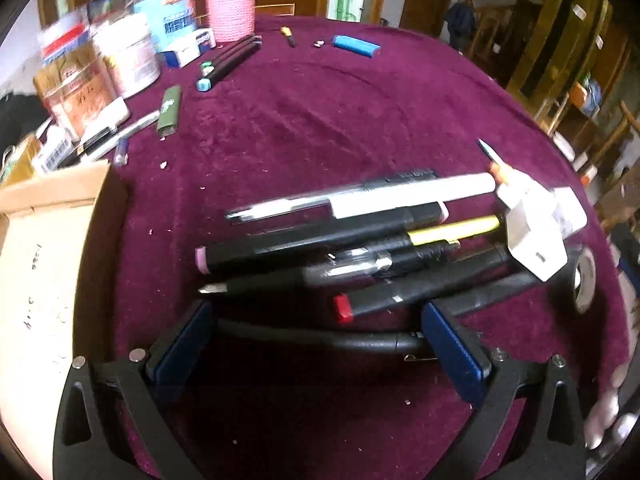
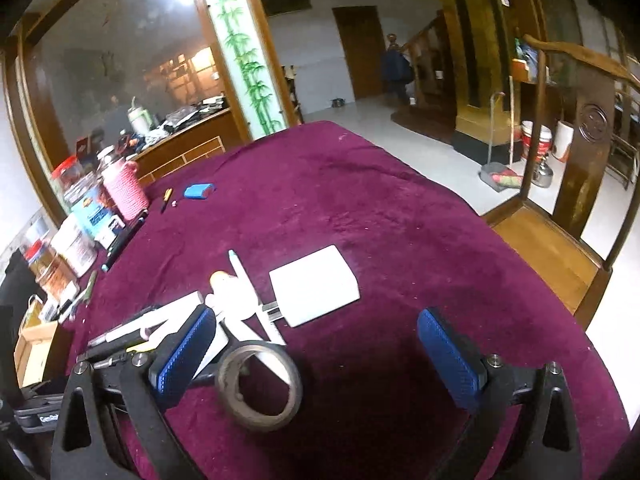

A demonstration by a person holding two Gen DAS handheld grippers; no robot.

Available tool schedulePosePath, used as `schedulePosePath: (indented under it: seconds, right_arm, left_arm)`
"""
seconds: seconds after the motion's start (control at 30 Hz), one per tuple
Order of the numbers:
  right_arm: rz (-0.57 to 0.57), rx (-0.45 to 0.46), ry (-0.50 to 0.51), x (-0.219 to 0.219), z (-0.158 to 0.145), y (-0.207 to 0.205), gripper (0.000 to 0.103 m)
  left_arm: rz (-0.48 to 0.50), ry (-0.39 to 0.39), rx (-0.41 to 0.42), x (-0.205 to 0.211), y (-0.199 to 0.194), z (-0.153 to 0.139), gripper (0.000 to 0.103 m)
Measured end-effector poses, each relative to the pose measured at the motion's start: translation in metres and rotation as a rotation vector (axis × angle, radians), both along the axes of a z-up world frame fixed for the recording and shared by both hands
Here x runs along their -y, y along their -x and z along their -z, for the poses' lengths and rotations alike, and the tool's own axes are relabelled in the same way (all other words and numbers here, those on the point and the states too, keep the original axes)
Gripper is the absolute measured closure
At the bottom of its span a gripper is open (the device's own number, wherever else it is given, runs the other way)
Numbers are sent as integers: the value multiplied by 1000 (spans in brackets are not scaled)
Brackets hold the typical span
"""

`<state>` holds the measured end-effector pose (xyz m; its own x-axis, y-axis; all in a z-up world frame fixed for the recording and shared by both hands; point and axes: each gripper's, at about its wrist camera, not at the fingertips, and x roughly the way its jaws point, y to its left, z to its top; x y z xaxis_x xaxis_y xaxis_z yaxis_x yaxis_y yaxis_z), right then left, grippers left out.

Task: Organize rigid objects
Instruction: 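Lower the left tool onto the pens and close it on a black marker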

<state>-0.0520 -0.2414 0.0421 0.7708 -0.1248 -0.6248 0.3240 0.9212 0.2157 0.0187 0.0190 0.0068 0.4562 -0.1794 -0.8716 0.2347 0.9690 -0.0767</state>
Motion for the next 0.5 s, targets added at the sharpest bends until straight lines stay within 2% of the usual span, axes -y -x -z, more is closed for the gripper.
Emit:
schedulePosePath:
  seconds: [0.07, 0.2, 0.3, 0.33, 0.37, 0.5]
  right_arm:
    - [-26, 0, 7, -5, 1, -1, 1]
    - [-60, -3, 7, -9, 2, 3, 1]
    - [-63, -1, -15, -7, 2, 2, 1]
    - [-59, 0, -28, -5, 3, 2, 1]
    - [-54, 1, -38, -3, 3, 3, 1]
    - [-32, 3, -91, 7, 6, 4, 1]
  left_arm:
    - [47, 5, -15, 5, 10, -1, 1]
    - [166, 63, -49, 11, 43, -5, 5]
    - [223, 176, -101, 10, 61, -14, 18]
    - [224, 218, -112, 7, 64, -17, 23]
    - [210, 265, -103, 0, 65, -24, 23]
    - [116, 313, 13, -29, 68, -49, 23]
